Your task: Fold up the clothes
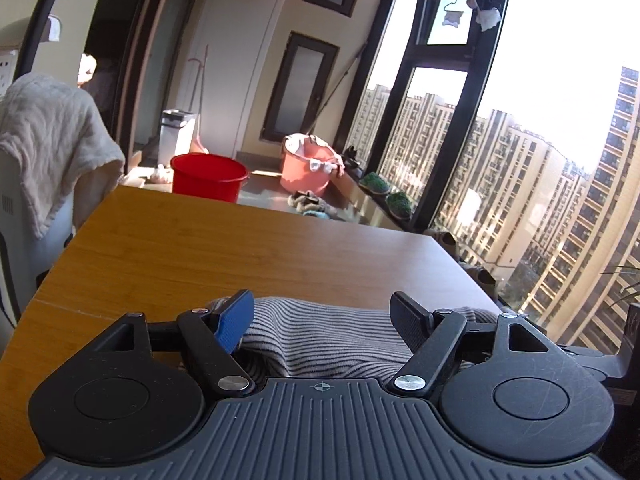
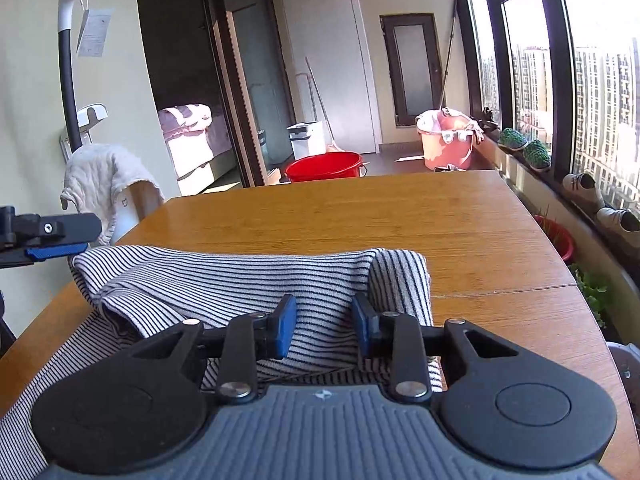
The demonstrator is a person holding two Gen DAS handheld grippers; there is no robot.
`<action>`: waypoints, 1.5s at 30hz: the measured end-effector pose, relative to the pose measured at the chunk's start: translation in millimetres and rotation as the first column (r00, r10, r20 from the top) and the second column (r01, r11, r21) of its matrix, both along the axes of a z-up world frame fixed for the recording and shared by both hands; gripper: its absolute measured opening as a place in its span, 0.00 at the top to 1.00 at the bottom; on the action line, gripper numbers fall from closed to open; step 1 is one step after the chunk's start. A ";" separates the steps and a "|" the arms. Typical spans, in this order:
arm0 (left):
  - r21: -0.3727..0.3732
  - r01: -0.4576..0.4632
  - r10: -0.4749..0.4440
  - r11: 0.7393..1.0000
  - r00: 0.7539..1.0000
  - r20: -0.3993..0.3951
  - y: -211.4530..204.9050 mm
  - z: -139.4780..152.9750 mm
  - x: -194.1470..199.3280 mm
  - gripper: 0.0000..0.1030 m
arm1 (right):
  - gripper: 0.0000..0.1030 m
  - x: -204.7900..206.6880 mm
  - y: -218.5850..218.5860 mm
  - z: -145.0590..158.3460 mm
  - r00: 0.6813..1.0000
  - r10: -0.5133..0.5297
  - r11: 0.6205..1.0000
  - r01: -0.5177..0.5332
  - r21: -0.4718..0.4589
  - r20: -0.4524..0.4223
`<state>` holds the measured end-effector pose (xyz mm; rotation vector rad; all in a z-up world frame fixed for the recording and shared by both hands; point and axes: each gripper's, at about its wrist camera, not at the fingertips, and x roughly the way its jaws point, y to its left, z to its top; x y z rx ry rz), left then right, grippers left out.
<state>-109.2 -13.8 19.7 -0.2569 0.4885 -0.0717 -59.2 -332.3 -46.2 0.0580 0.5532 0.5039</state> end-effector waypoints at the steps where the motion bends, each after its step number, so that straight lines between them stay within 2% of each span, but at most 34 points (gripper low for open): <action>1: 0.014 -0.007 0.007 1.000 1.000 -0.020 -0.7 -10.9 7.9 0.22 | 0.72 2.7 0.4 -0.1 1.000 0.002 1.000 -0.002 -0.003 0.001; 5: 0.079 0.009 -0.010 0.997 1.000 0.007 -0.5 -31.3 35.1 0.20 | 0.72 25.4 1.9 0.0 1.000 0.009 1.000 -0.009 0.000 0.004; 7: 0.108 0.032 -0.032 0.994 0.999 0.003 -3.9 -31.7 53.9 0.12 | 0.70 42.6 3.8 -0.8 1.000 0.011 1.000 -0.011 0.017 0.000; 9: 0.137 0.059 -0.059 0.989 0.998 -0.005 -5.3 -32.4 78.6 0.07 | 0.70 62.9 6.7 -1.5 1.000 0.012 0.999 -0.012 0.045 -0.009; 14: 0.143 0.070 -0.069 0.987 0.998 -0.014 0.7 -34.4 130.7 0.07 | 0.70 108.2 6.3 -5.8 0.999 -0.003 0.992 0.008 0.129 -0.041; 24: 0.191 0.089 -0.081 0.978 0.996 -0.048 -8.5 -36.8 139.5 0.00 | 0.68 107.8 36.8 -3.9 0.999 -0.039 0.999 0.039 -0.033 -0.007; 25: 0.186 0.091 -0.084 0.978 0.995 -0.047 -7.6 -36.4 139.1 0.00 | 0.64 106.9 40.4 -3.4 0.999 -0.033 0.998 0.033 -0.056 -0.002; 27: 0.156 0.100 -0.093 0.983 0.994 -0.055 -2.4 -34.3 137.3 0.00 | 0.42 106.5 50.0 -1.7 1.000 0.012 0.995 -0.013 -0.100 -0.006; 28: 0.137 0.109 -0.098 0.985 0.992 -0.084 1.4 -30.6 137.8 0.00 | 0.27 106.8 55.5 -0.5 0.999 0.040 0.992 -0.042 -0.118 -0.018; 29: 0.131 0.114 -0.099 0.985 0.988 -0.115 2.3 -27.3 137.0 0.00 | 0.15 107.3 61.1 0.7 0.997 0.060 0.989 -0.066 -0.131 -0.045; 30: 0.124 0.115 -0.094 0.986 0.983 -0.160 2.4 -21.6 135.6 0.00 | 0.14 107.3 67.2 2.5 0.995 0.073 0.985 -0.084 -0.151 -0.074; 31: 0.117 0.115 -0.090 0.986 0.975 -0.205 2.5 -15.8 134.2 0.00 | 0.15 106.6 74.8 6.2 0.992 0.068 0.978 -0.087 -0.188 -0.105; 33: 0.073 0.116 -0.088 0.991 0.947 -0.310 5.2 -8.1 134.5 0.00 | 0.31 106.1 82.9 19.3 0.985 0.047 0.974 -0.082 -0.210 -0.164; 34: 0.033 0.109 -0.090 0.994 0.929 -0.358 9.1 -7.6 135.4 0.00 | 0.50 105.9 81.5 27.9 0.982 0.029 0.978 -0.066 -0.195 -0.188; 35: -0.001 0.087 -0.081 0.996 0.917 -0.391 14.6 -7.8 135.7 0.00 | 0.60 106.2 79.6 35.8 0.979 0.005 0.980 -0.045 -0.193 -0.203; 37: -0.038 0.040 -0.053 0.998 0.900 -0.432 25.2 -9.8 135.7 0.00 | 0.60 109.4 74.9 43.2 0.973 -0.050 0.978 0.003 -0.208 -0.224; 41: -0.076 -0.060 0.012 0.995 0.855 -0.518 45.5 -16.8 139.5 0.00 | 0.62 128.1 62.2 24.9 0.915 -0.122 0.979 0.047 -0.199 -0.385; 43: -0.090 -0.088 0.024 0.992 0.834 -0.551 53.6 -11.0 139.5 0.00 | 0.63 130.9 59.3 19.6 0.890 -0.157 0.978 0.080 -0.192 -0.429; 45: -0.076 -0.107 0.045 0.991 0.820 -0.571 59.7 3.4 137.6 0.00 | 0.64 131.9 61.6 25.9 0.875 -0.181 0.970 0.083 -0.229 -0.449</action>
